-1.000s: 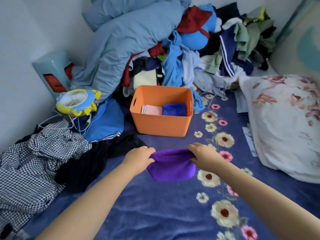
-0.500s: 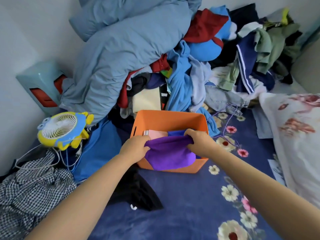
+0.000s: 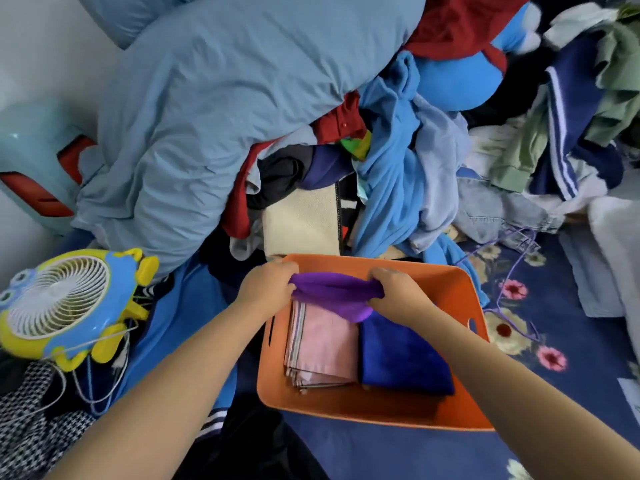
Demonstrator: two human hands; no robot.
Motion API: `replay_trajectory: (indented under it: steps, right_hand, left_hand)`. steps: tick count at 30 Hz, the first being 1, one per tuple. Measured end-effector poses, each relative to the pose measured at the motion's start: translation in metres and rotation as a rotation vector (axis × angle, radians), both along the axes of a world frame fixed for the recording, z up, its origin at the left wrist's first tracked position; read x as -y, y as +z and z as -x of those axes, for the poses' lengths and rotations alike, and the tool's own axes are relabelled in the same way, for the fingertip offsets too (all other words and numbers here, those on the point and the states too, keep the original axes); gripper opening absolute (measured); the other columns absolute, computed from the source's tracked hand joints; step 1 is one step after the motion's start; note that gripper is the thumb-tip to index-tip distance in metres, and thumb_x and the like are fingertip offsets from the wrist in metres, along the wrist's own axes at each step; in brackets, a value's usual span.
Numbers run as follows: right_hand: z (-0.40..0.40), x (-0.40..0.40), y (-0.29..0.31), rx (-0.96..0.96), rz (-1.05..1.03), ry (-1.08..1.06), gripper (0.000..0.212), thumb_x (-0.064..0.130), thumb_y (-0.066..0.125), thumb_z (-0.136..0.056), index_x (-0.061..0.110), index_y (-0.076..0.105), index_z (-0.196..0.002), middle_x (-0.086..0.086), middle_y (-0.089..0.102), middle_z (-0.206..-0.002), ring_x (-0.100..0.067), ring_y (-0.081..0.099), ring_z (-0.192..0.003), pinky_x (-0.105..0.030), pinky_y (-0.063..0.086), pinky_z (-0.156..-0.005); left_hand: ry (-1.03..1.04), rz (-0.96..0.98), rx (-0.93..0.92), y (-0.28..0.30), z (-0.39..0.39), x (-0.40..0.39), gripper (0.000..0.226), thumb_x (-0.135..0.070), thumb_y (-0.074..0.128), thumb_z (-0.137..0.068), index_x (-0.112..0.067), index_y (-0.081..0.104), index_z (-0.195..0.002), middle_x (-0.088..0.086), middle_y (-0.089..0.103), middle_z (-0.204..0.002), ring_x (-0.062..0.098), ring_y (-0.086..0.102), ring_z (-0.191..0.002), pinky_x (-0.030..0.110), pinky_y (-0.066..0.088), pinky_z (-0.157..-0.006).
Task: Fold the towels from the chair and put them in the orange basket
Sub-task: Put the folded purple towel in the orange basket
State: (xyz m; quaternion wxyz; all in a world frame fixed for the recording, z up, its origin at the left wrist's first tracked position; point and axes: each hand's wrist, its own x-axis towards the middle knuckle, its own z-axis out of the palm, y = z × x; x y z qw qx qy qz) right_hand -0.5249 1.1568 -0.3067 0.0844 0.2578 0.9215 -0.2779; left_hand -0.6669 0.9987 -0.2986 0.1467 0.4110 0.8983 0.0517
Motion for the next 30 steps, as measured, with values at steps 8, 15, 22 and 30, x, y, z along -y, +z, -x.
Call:
replay_trajectory:
  steps: [8,15,22,30]
  right_hand:
    - [-0.007,0.018,-0.102,0.082,0.005,0.127,0.03,-0.005,0.053,-0.077,-0.004,0.051,-0.106,-0.02,0.042,-0.121,-0.035,0.049,-0.109,-0.04,0.041,-0.086]
    - [-0.015,0.054,-0.165,0.419,-0.079,0.317,0.038,0.006,0.047,-0.09,0.009,0.04,-0.128,-0.012,0.03,-0.137,-0.032,0.039,-0.121,-0.042,0.043,-0.094]
    - [-0.014,0.045,-0.17,0.483,-0.054,0.45,0.036,0.021,0.043,-0.093,0.008,0.047,-0.126,-0.012,0.039,-0.135,-0.031,0.041,-0.122,-0.039,0.04,-0.099]
    - [0.025,0.03,-0.158,0.114,0.253,-0.535,0.062,0.033,0.064,-0.084,0.002,0.034,-0.13,-0.02,0.045,-0.128,-0.037,0.048,-0.117,-0.04,0.043,-0.093]
  left_hand:
    - [-0.348,0.358,-0.111,-0.081,-0.004,-0.011,0.031,0.006,0.038,-0.089,0.004,0.052,-0.117,0.021,0.049,-0.126,0.037,0.06,-0.104,0.041,0.05,-0.076]
    - [-0.468,0.889,0.027,-0.141,-0.042,-0.011,0.037,0.002,0.043,-0.092,-0.003,0.051,-0.128,0.012,0.049,-0.137,0.03,0.047,-0.127,0.039,0.04,-0.101]
    - [-0.383,0.865,0.006,-0.139,-0.041,-0.008,0.032,0.001,0.046,-0.09,-0.008,0.057,-0.119,0.008,0.055,-0.128,0.026,0.052,-0.118,0.03,0.042,-0.083]
    - [-0.115,0.016,-0.458,-0.103,-0.006,0.01,0.026,-0.014,0.076,-0.056,-0.007,0.069,-0.079,0.012,0.068,-0.087,0.028,0.051,-0.097,0.039,0.045,-0.078]
